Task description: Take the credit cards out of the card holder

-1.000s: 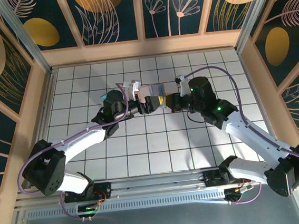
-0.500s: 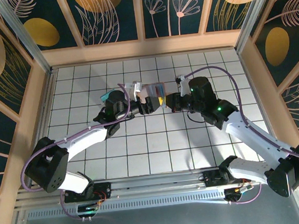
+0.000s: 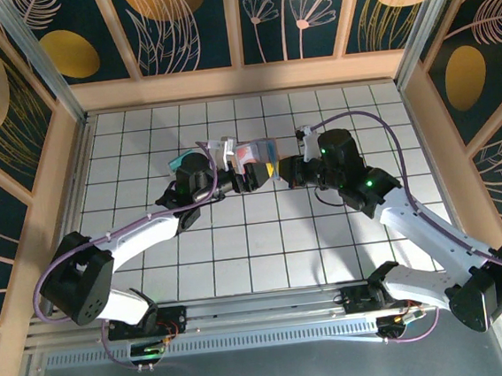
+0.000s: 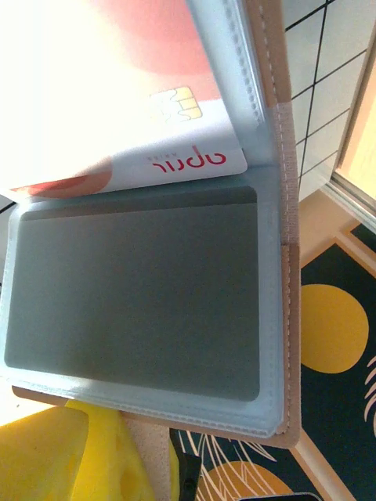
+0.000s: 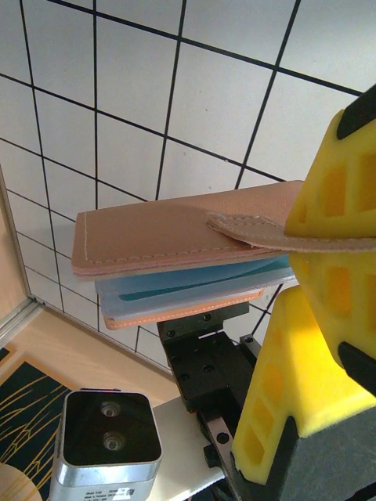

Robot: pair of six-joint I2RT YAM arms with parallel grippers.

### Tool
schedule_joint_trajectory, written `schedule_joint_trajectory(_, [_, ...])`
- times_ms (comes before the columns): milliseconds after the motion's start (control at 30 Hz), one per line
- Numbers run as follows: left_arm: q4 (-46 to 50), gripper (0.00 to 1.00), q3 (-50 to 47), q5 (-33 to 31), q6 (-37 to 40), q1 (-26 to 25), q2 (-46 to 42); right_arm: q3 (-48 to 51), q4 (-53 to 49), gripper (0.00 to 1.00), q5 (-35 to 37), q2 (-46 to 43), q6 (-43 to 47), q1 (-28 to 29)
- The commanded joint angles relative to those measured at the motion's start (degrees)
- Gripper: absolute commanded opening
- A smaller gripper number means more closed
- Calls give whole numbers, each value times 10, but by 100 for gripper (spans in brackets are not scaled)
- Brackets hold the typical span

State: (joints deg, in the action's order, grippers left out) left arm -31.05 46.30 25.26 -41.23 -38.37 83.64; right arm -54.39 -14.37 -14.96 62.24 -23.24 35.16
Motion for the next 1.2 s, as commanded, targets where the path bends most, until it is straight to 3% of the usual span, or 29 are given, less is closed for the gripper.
schedule_joint_trajectory(0, [-15,99,12,11,1,-2,-5,-19,36,0,-6,-7,-8,4])
schedule_joint_trajectory(800, [-9,98,11,11,5,-2,-7,-14,43,0,-6,-3,-12,4])
schedule_joint_trajectory(933, [-6,89,12,12,5,-2,-8,-11,42,0,4,-10,-11,4])
schedule_joint_trajectory(1167, [-5,55,5,11,7,-2,-13,-4,46,0,6,-15,-11,3])
